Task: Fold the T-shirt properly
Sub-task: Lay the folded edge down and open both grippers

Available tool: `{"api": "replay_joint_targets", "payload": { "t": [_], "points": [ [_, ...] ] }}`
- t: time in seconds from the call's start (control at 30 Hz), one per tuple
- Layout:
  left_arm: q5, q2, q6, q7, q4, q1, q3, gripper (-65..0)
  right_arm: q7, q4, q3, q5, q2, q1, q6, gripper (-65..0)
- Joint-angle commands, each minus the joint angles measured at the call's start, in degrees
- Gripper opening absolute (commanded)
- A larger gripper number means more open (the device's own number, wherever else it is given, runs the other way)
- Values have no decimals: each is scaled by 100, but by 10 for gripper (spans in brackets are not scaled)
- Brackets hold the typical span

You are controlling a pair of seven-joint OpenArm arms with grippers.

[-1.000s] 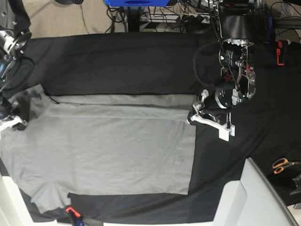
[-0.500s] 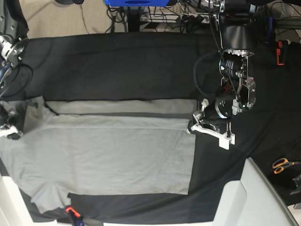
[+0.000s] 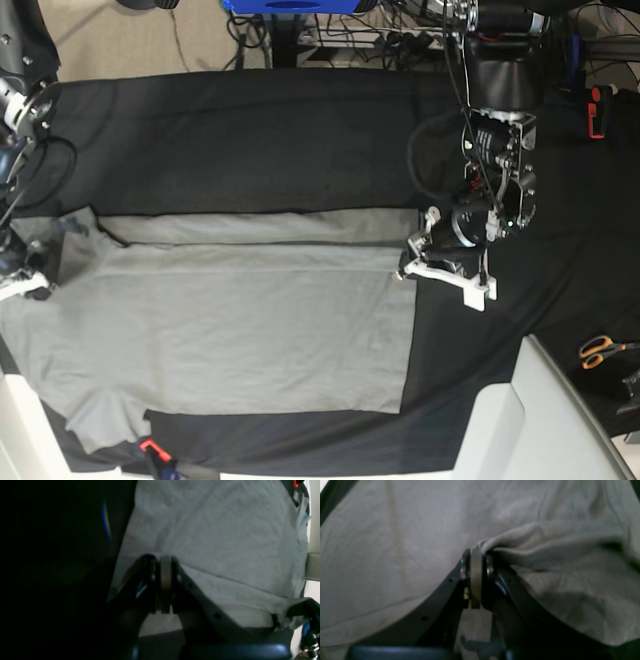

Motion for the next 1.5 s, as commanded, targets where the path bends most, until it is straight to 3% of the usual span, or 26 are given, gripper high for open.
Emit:
{"api": "replay_joint_targets", "payload": {
  "t": [0.0, 0.07, 0.17, 0.23, 0.27, 0.33, 0.37, 0.4, 0.53, 0.6, 0.73, 0.87, 1.1, 1.47],
  "points": [
    [-48, -35, -58, -96, 76, -117, -21, -650, 137, 96, 9, 82, 121, 154, -41, -635],
    [-48, -35, -58, -96, 58, -205, -21, -650, 146, 105, 0, 82, 121, 154, -322, -546],
    [-48, -35, -58, -96, 58, -276, -74, -650, 146, 140, 18, 100, 129, 154, -506, -306],
    [-48, -44, -58, -105, 111, -320, -91, -416, 155, 193, 27, 117, 138, 154, -506, -149],
    [-48, -44, -58, -105, 120, -408, -118, -293, 173, 307, 27, 117, 138, 137, -506, -119],
    [-74, -52, -58, -105, 137, -469, -337, -94, 304, 676, 35, 117, 103, -22, -498, -135],
    [-83, -35, -58, -96, 208, -478, -452, -25, 304, 905, 35, 117, 94, -118, -498, -143],
    [-83, -8, -58, -78, 339, -452, -610, 0, 217, 1204, 35, 135, 15, -233, -498, -149],
    [-109, -17, -85, -52, 990, -65, -759, 0, -1058, 2760, 352, 654, -363, -980, -533, -182],
    [-223, -52, -93, -34, 1377, 304, -759, 0, -1841, 3463, 739, 996, -741, -1305, -533, -219],
    [-250, -263, -93, 229, 1896, 955, -759, 0, -2781, 3841, 1337, 1348, -1339, -1648, -533, -261],
    [-241, -580, -93, 238, 2282, 1526, -786, 0, -2834, 3665, 1442, 1383, -1690, -1727, -506, -260],
    [-241, -1028, -93, 238, 2643, 2159, -803, 0, -2210, 2716, 1433, 1348, -1682, -1534, -506, -263],
    [-250, -984, -93, 229, 2625, 2239, -812, 0, -1990, 2092, 1433, 1366, -1471, -1402, -506, -284]
  ]
}}
